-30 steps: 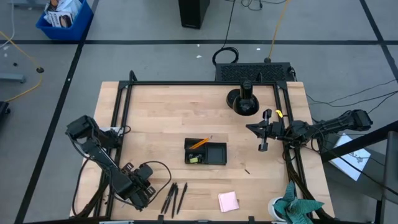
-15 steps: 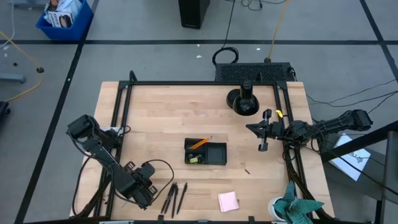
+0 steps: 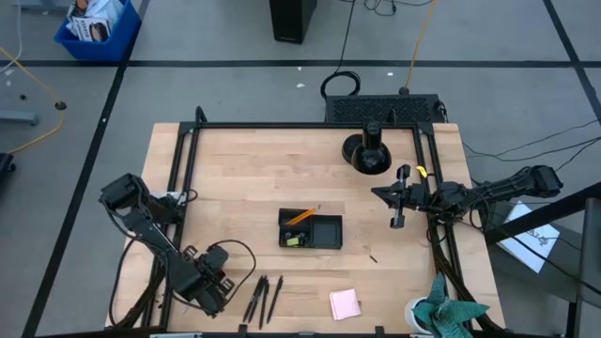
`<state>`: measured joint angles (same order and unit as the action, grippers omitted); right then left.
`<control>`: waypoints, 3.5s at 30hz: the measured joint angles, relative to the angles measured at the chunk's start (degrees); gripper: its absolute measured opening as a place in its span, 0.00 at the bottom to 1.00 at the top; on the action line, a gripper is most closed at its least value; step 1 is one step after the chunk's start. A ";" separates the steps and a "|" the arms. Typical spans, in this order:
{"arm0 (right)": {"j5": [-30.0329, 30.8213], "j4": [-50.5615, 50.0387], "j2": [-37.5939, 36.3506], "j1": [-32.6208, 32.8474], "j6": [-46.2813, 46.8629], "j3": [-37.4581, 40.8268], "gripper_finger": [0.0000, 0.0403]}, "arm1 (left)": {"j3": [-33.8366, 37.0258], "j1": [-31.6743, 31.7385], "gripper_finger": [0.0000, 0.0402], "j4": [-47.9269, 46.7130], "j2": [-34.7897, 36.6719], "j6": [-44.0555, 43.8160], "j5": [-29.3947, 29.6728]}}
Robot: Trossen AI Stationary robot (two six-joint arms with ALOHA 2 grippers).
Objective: Pick and place office supplies into organizer
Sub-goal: Put the red scissors into the black desk organizer
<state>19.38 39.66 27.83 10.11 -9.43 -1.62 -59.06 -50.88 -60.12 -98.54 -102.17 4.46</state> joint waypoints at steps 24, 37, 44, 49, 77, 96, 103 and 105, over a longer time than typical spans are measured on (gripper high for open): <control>0.02 0.00 -0.02 0.00 -0.01 0.01 0.00 | 9.74 -4.14 0.14 15.72 0.24 -1.01 14.46; 0.02 0.00 -0.02 0.00 0.00 0.01 0.00 | 10.14 -3.22 0.01 22.60 -0.30 8.47 35.83; 0.02 0.00 -0.02 0.00 -0.02 0.00 0.00 | 10.09 -0.32 0.00 30.41 5.95 25.90 49.04; 0.02 0.00 -0.02 0.00 -0.02 -0.01 0.00 | 9.94 2.07 0.00 35.35 14.03 39.21 51.35; 0.20 0.00 0.00 0.00 -0.20 -0.01 0.00 | 9.83 17.93 0.45 29.20 7.82 63.28 17.71; 0.44 -0.07 -0.02 0.00 -0.70 0.00 0.00 | 9.81 24.94 0.34 25.86 7.82 70.29 8.86; 0.48 -0.08 0.00 0.00 -0.72 0.01 0.00 | 9.81 24.96 0.34 26.24 7.82 69.93 8.41; 0.48 -0.09 -0.01 0.00 -0.70 0.02 0.00 | 9.81 24.96 0.34 26.99 7.82 69.96 8.44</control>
<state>19.86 39.57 27.83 10.11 -10.13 -1.61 -49.25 -25.91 -33.13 -90.72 -32.21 12.91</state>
